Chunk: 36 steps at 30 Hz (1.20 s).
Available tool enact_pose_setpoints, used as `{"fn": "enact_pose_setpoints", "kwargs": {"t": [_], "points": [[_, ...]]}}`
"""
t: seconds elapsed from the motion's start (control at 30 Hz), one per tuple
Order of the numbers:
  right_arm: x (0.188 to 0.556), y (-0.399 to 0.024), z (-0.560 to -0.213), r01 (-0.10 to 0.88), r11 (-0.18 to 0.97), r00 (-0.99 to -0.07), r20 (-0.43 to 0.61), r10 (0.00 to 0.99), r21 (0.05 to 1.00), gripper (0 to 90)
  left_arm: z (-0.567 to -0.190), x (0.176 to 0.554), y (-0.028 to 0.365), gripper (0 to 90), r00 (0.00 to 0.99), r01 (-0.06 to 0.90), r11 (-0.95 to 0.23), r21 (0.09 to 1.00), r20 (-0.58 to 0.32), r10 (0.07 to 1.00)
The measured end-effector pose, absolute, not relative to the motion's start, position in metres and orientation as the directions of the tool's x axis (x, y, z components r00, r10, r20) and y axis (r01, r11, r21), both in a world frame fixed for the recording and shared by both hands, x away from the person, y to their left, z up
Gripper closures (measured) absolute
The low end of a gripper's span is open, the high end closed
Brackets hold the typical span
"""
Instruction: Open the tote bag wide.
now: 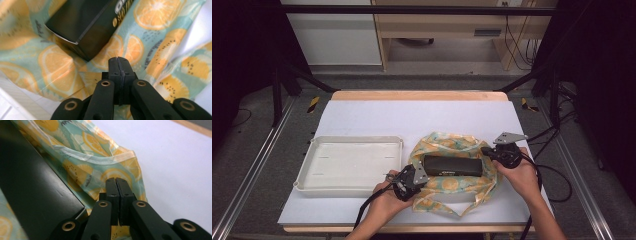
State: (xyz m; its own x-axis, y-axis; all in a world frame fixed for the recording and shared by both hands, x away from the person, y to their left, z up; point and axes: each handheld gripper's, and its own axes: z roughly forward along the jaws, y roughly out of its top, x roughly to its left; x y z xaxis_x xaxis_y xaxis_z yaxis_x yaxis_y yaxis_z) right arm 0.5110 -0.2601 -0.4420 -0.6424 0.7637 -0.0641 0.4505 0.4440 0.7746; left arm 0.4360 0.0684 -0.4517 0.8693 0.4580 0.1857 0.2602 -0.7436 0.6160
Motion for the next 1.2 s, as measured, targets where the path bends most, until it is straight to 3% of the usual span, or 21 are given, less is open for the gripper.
{"fn": "enact_pose_setpoints", "kwargs": {"t": [0.6, 1.2], "points": [[0.531, -0.267, -0.467, 0.537, 0.445, -0.624, -0.019, 0.781, 0.717, 90.0, -0.466, 0.432, 0.065, 90.0, 0.876, 0.273, -0.763, 0.586, 0.177, 0.449], [0.538, -0.269, -0.471, 0.554, 0.439, -0.593, -0.036, 0.805, 0.707, 90.0, -0.466, 0.431, 0.067, 90.0, 0.879, 0.276, -0.765, 0.582, 0.169, 0.446]]}}
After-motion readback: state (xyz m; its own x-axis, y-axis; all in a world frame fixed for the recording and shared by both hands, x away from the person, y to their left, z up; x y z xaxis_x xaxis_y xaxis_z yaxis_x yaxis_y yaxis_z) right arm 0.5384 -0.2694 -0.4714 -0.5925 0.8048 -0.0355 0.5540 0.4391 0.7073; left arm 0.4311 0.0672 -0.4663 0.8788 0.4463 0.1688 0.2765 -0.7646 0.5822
